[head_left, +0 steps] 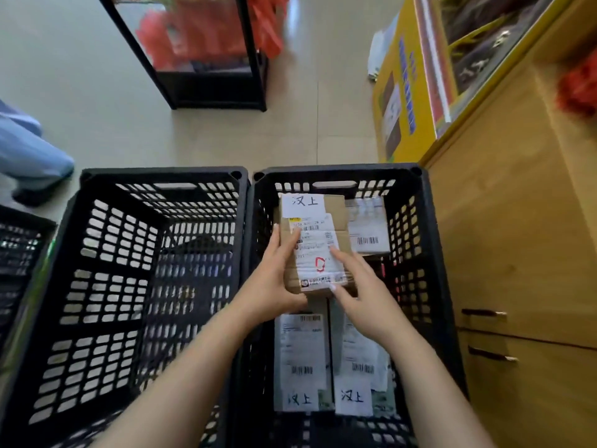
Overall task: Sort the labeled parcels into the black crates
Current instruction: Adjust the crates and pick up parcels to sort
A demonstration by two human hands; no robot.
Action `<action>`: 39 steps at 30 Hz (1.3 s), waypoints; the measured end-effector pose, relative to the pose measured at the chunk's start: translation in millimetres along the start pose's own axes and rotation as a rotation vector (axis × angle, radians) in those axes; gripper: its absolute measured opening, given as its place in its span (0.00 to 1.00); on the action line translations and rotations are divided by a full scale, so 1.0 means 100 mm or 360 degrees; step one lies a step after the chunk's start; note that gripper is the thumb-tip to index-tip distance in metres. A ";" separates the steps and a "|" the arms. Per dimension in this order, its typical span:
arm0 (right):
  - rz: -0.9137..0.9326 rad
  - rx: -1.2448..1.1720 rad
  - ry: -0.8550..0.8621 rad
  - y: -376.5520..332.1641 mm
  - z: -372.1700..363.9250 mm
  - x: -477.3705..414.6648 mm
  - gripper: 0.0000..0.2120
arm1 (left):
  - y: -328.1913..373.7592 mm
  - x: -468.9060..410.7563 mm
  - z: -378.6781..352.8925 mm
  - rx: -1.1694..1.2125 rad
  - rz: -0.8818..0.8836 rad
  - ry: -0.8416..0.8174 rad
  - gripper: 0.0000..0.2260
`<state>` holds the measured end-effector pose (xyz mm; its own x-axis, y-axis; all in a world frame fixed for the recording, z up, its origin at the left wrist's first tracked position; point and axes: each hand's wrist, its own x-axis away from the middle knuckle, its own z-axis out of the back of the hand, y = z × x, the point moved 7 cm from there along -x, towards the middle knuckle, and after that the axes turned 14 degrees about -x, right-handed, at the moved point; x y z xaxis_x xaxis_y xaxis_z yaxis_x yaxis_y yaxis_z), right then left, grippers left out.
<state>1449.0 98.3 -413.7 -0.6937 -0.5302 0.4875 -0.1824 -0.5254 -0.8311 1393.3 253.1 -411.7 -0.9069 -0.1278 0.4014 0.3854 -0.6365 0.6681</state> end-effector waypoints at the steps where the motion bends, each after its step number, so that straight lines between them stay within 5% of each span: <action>1: -0.0003 0.0025 -0.0026 0.07 -0.03 -0.07 0.30 | -0.03 -0.03 -0.05 0.0007 0.0032 0.0018 0.51; 11: 0.0005 0.0185 -0.0124 0.45 -0.10 -0.41 0.33 | -0.42 -0.32 -0.48 0.0098 0.0243 0.0092 0.51; 23: 0.0123 0.0297 -0.0157 0.35 -0.15 -0.75 0.36 | -0.46 -0.38 -0.35 -0.0656 0.0153 0.0431 0.35; 39: 0.0187 0.0349 -0.0054 0.09 -0.11 -0.71 0.33 | -0.37 -0.36 -0.26 -0.0695 0.0137 0.0424 0.33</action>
<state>1489.1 138.0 -458.4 -0.6770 -0.6162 0.4026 0.0562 -0.5886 -0.8065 1406.9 261.8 -466.9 -0.9089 -0.3467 0.2318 0.4051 -0.8660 0.2931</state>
